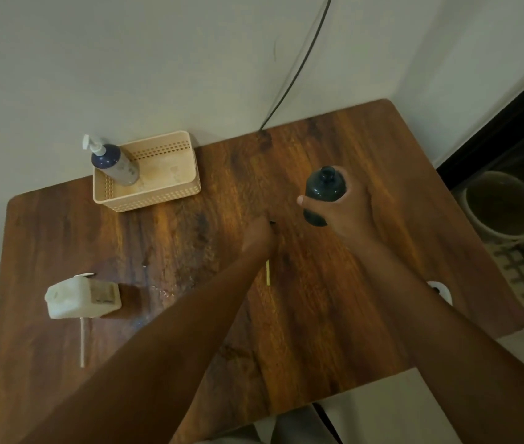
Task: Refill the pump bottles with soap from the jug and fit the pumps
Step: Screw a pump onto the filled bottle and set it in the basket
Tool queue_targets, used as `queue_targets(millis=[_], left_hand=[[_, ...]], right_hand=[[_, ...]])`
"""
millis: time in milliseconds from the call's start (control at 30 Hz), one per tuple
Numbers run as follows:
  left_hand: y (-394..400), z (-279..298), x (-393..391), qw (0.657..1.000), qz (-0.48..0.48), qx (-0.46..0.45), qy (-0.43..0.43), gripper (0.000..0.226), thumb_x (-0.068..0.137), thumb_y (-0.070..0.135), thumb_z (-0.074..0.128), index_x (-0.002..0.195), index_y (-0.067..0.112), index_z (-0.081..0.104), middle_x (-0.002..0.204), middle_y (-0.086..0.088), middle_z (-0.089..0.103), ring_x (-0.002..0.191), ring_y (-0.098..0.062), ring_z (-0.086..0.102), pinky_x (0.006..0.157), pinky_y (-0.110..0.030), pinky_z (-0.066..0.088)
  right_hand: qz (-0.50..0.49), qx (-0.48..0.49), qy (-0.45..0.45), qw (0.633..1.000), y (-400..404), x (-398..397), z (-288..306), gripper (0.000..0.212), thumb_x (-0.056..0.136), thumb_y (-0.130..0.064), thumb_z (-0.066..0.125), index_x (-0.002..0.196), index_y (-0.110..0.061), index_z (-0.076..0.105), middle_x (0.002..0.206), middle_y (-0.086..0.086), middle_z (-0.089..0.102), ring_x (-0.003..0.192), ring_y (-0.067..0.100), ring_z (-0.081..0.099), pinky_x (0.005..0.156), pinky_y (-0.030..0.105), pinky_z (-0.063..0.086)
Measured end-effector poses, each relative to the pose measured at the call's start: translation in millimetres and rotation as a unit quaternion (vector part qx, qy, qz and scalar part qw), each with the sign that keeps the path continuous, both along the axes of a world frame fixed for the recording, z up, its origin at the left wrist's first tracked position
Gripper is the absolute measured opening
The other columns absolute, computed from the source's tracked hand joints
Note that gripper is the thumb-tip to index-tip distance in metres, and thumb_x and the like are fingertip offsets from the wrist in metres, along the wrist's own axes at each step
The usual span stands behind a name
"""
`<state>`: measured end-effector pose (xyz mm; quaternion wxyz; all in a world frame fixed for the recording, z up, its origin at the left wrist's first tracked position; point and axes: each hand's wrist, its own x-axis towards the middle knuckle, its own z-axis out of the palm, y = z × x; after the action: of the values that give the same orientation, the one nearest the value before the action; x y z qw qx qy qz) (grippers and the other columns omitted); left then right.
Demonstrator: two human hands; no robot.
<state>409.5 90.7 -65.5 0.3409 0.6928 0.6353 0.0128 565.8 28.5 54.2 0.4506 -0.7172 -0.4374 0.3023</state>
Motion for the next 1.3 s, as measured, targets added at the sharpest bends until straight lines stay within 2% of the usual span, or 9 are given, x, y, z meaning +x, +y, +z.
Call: queue_targets(millis=[200,267,367,467,600,667,800,1100,1300], left_hand=[[5.2,14.2,-16.6,0.995,0.032,0.023,-0.087,0.013,0.1,0.013,0.051,0.109,0.017,0.06,0.105,0.0,0.063,0.096,-0.018,0.062,0.081,-0.034,0.054],[9.8,28.8,-30.4,0.99,0.045,0.04,-0.126,0.019,0.1,0.015,0.054,0.118,0.017,0.06,0.108,0.006,0.061,0.1,-0.015,0.062,0.082,-0.031,0.05],[21.6,57.5,-54.6,0.985,0.061,0.07,-0.145,0.037,0.095,0.002,0.059,0.13,0.014,0.059,0.115,-0.003,0.068,0.101,-0.019,0.066,0.08,-0.033,0.058],[36.4,98.1,-83.4,0.977,0.072,0.114,-0.164,0.035,0.09,-0.006,0.058,0.12,0.013,0.057,0.096,-0.004,0.068,0.081,-0.019,0.066,0.058,-0.022,0.049],[53.8,165.8,-128.8,0.964,0.094,0.172,-0.178,0.032,0.09,-0.004,0.059,0.109,0.021,0.052,0.081,0.005,0.063,0.071,-0.015,0.063,0.055,-0.027,0.049],[62.9,198.5,-153.4,0.956,0.105,0.207,-0.177,0.036,0.091,-0.004,0.063,0.112,0.022,0.052,0.085,-0.005,0.068,0.074,-0.023,0.068,0.06,-0.037,0.059],[76.1,270.7,-201.0,0.937,0.137,0.253,-0.198,0.038,0.091,-0.002,0.071,0.119,0.02,0.057,0.096,-0.01,0.071,0.081,-0.02,0.07,0.062,-0.02,0.054],[77.1,421.9,-267.9,0.893,0.126,0.358,-0.241,0.036,0.089,-0.006,0.072,0.116,0.014,0.059,0.101,-0.015,0.07,0.082,-0.014,0.069,0.061,-0.012,0.055],[68.5,498.6,-282.3,0.863,0.104,0.42,-0.259,0.036,0.087,-0.006,0.073,0.115,0.01,0.058,0.102,-0.018,0.07,0.08,-0.015,0.066,0.061,-0.01,0.052]], right_hand=[[0.015,-0.006,0.014,1.0,8.3,-15.4,6.7,0.067,0.065,-0.032,0.095,0.123,-0.028,0.062,0.114,-0.015,0.065,0.103,-0.001,0.061,0.073,0.003,0.046],[0.028,-0.004,0.019,0.999,14.2,-24.4,15.4,0.067,0.065,-0.03,0.095,0.124,-0.027,0.061,0.116,-0.013,0.064,0.103,0.0,0.06,0.075,0.006,0.047],[0.046,0.007,0.027,0.999,27.3,-42.4,29.9,0.066,0.064,-0.03,0.096,0.12,-0.031,0.061,0.114,-0.016,0.062,0.106,0.006,0.059,0.086,0.021,0.052],[0.069,0.013,0.029,0.997,43.1,-69.0,50.2,0.067,0.064,-0.031,0.096,0.118,-0.037,0.056,0.106,-0.026,0.056,0.107,0.007,0.055,0.088,0.023,0.048],[0.102,0.034,0.032,0.994,62.6,-110.9,82.9,0.071,0.066,-0.031,0.095,0.124,-0.034,0.055,0.118,-0.017,0.058,0.113,0.01,0.055,0.087,0.023,0.048],[0.118,0.043,0.021,0.992,73.3,-131.2,99.3,0.072,0.066,-0.035,0.094,0.125,-0.034,0.054,0.123,-0.014,0.059,0.115,0.013,0.056,0.092,0.028,0.052],[0.15,0.053,0.01,0.987,90.1,-170.3,133.9,0.078,0.068,-0.039,0.094,0.133,-0.032,0.052,0.131,-0.011,0.059,0.118,0.015,0.056,0.1,0.037,0.054],[0.215,0.114,0.024,0.97,102.8,-240.9,208.3,0.066,0.073,-0.031,0.091,0.121,-0.038,0.047,0.118,-0.015,0.053,0.11,0.013,0.053,0.079,0.015,0.046],[0.242,0.121,0.033,0.962,106.3,-267.8,236.9,0.064,0.074,-0.031,0.09,0.121,-0.039,0.047,0.119,-0.014,0.054,0.11,0.012,0.053,0.08,0.02,0.046]])
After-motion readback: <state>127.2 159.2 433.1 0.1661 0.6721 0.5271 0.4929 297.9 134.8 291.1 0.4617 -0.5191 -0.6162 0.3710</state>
